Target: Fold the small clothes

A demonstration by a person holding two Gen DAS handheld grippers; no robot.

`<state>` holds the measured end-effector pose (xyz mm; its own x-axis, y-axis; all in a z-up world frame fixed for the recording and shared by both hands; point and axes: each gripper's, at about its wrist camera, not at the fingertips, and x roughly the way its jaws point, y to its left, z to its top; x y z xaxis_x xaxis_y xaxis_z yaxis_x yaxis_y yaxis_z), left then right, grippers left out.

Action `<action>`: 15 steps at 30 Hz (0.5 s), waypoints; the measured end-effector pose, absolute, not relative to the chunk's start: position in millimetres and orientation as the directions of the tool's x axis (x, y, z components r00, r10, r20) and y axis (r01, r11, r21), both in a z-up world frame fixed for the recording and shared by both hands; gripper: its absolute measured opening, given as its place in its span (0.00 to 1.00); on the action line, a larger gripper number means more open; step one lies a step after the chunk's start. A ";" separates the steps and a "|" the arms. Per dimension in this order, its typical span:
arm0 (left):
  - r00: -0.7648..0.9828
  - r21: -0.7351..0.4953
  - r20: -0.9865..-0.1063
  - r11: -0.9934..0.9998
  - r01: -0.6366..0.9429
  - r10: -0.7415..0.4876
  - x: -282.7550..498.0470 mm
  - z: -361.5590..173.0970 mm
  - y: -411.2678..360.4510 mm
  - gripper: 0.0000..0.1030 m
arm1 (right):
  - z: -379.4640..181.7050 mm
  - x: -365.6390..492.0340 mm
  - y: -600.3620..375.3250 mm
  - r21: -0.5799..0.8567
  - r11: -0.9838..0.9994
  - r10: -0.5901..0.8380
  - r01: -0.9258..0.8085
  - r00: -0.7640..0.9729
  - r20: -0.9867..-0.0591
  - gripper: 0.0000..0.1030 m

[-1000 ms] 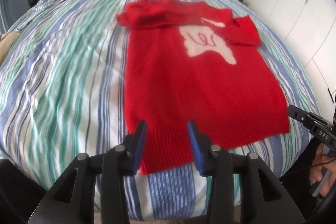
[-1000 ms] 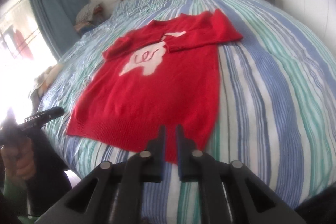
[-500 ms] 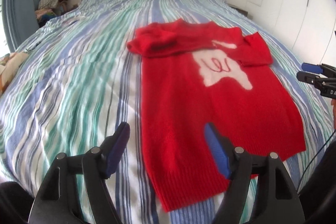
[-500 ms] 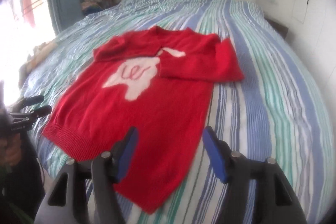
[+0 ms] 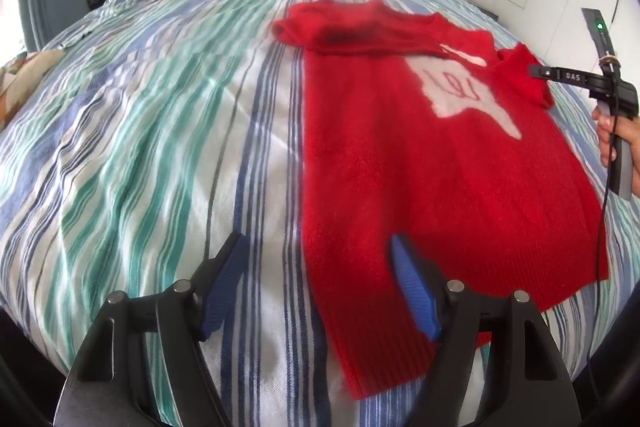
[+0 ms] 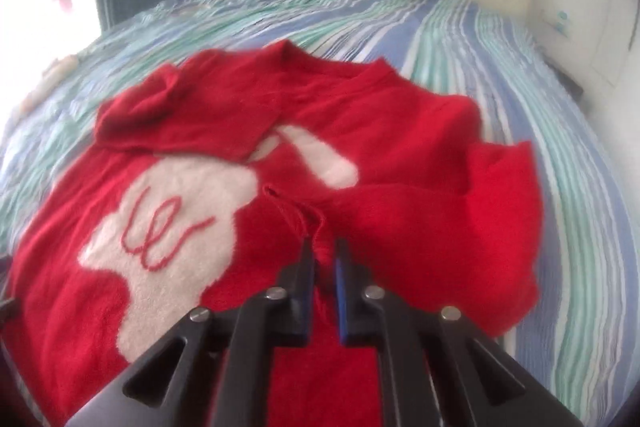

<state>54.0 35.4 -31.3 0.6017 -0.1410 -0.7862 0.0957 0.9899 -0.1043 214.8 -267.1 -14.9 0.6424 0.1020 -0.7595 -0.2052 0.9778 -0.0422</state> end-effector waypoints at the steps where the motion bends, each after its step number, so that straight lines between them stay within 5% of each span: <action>1: 0.601 -0.115 -0.786 0.989 0.093 -0.148 54.4 -30.7 36.7 0.73 | -1.5 207.9 -289.1 -0.024 0.988 0.084 -0.151 0.672 -0.736 0.08; 7: 0.595 -0.154 -0.786 0.985 0.072 -0.166 57.4 -32.7 39.2 0.73 | 42.5 134.4 -475.1 0.162 0.943 -0.113 0.292 0.735 -0.669 0.08; 15: 0.608 -0.143 -0.778 0.987 0.073 -0.158 54.7 -38.5 36.7 0.75 | -21.4 57.0 -592.6 0.465 0.712 -0.118 0.527 0.742 -0.659 0.08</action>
<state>54.7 36.7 -38.5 0.6080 -0.1575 -0.7781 0.0728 0.9871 -0.1429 57.0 -592.6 -21.4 0.7424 -0.1184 -0.6594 0.5266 0.7116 0.4651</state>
